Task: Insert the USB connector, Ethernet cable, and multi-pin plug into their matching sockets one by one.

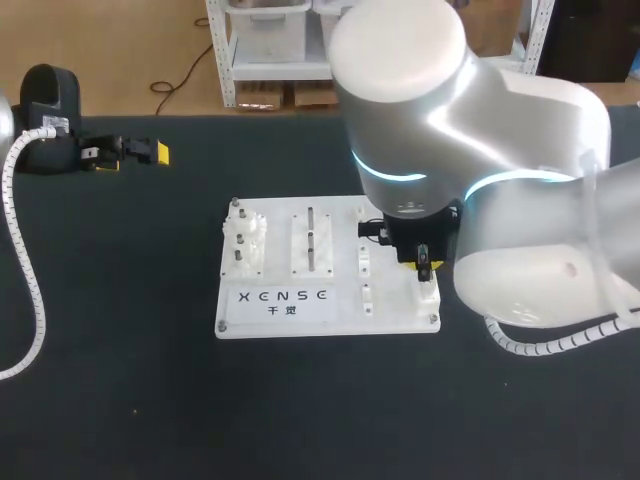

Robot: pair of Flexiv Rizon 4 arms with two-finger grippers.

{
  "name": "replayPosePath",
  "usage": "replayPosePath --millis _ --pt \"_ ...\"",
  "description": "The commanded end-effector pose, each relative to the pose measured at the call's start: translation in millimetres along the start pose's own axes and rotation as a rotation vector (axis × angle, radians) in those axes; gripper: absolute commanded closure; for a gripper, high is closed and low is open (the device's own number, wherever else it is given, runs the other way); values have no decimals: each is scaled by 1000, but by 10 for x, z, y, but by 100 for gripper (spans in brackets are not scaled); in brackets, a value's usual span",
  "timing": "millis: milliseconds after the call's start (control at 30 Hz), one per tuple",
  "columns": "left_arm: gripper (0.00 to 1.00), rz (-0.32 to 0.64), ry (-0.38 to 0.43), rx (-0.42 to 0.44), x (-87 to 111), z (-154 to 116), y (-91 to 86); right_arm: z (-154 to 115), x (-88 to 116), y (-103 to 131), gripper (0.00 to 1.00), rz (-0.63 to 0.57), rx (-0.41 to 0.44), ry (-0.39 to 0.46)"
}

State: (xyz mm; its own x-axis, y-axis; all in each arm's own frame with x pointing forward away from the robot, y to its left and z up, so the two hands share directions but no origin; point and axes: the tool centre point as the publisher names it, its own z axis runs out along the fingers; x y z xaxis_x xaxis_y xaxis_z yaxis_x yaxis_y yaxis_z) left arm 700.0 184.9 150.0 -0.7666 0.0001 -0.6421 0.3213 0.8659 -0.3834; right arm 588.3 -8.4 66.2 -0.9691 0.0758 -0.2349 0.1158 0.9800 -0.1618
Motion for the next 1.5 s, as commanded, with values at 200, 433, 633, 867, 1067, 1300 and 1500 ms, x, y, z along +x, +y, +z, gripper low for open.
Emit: replayPosePath --millis 200,433,633,867,1067,1300,1500 --pt "0 0 0 0 0 0 0 9 -23 -35 100 -4 -9 -8" --pt "0 0 0 0 0 0 0 38 -26 -35 100 -7 -11 -7" --pt "0 0 0 0 0 0 0 50 -22 -39 100 -11 -14 -10" --pt "0 0 0 0 0 0 0 55 -20 -63 100 -7 -14 -9" --pt "0 0 0 0 0 0 0 56 -10 -86 100 -2 -16 -8" --pt "0 0 0 0 0 0 0 64 1 -105 100 3 -17 -8" --pt "0 0 0 0 0 0 0 41 -20 -118 100 4 -17 -8"
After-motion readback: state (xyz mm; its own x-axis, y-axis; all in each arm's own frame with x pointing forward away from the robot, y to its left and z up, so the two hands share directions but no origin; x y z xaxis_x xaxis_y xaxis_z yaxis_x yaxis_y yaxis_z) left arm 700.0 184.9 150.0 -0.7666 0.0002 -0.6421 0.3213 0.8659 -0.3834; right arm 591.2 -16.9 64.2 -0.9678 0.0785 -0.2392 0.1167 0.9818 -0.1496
